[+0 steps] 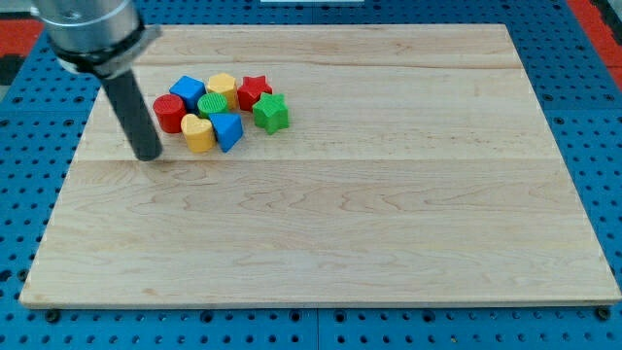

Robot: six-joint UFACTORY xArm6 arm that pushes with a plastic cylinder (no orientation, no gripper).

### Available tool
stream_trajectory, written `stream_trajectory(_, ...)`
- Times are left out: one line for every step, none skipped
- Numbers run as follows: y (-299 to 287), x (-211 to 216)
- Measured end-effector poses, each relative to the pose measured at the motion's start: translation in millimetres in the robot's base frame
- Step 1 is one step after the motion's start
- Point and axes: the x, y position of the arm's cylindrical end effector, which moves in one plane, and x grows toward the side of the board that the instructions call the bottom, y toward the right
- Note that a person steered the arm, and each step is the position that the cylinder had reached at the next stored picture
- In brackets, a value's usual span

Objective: Separate all the blocks from each other

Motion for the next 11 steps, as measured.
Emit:
stream_trajectory(24, -20)
stream_trajectory(54, -43)
stream_trajectory(83, -47)
stream_trajectory(71, -47)
stream_trajectory(72, -68)
stream_trajectory(81, -88)
stream_trajectory(178, -71)
stream_trajectory(258, -53)
stream_trajectory(304, -46)
stream_trajectory(297, -97)
stream_trajectory(293, -117)
